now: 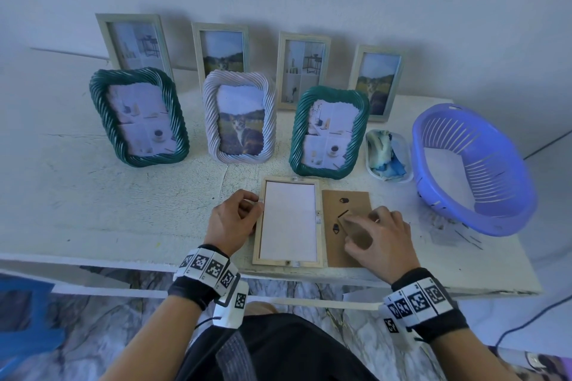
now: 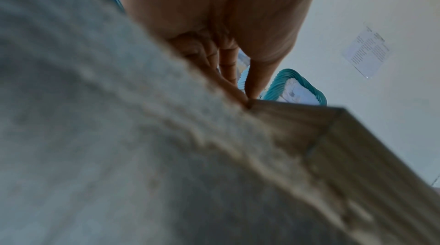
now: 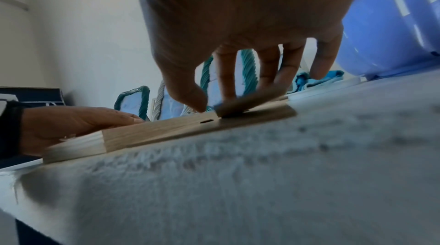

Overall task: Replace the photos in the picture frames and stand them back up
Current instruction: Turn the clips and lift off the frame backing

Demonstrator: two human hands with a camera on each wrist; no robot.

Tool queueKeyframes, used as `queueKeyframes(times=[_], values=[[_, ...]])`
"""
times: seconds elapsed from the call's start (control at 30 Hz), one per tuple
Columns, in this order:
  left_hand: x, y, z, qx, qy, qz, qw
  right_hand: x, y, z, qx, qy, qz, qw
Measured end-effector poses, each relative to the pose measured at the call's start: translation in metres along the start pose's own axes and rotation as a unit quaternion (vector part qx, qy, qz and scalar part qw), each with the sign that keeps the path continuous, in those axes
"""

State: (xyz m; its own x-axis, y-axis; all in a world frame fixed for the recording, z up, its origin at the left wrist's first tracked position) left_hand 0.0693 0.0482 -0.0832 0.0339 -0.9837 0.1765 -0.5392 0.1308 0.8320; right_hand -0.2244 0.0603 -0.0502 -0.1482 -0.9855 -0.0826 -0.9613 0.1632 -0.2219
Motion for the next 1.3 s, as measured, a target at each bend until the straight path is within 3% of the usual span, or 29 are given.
queueKeyframes(times=[0.13,0.3,0.47,1.07,1.3], values=[[-0.001,0.0,0.0,-0.001,-0.007,0.002,1.0,0.0,-0.028,-0.007,0.022,0.022,-0.026,0.999],[0.0,-0.001,0.001,-0.003,-0.011,0.011,1.0,-0.004,-0.077,0.015,0.002,-0.115,-0.067,0.991],[-0.001,-0.002,0.001,-0.009,-0.01,0.008,1.0,-0.004,-0.1,0.036,-0.057,-0.163,-0.073,0.982],[0.0,-0.003,0.003,-0.008,-0.017,0.005,1.0,0.002,-0.109,0.044,-0.091,-0.193,-0.069,0.975],[0.0,-0.005,0.003,-0.019,-0.014,0.001,1.0,0.007,-0.11,0.031,-0.068,-0.104,-0.069,0.99]])
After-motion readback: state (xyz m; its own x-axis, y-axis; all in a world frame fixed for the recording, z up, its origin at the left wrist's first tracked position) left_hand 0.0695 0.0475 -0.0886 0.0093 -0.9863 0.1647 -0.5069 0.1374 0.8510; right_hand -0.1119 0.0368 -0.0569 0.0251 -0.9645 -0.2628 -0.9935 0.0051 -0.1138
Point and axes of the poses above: each hand's wrist, its own x-axis towards the middle knuckle, its own z-axis out of the palm, y = z × x, the point moved 5 cm from there along x, towards the middle knuckle, and after that the axes turned 15 degrees about z, right-handed, at the moved point
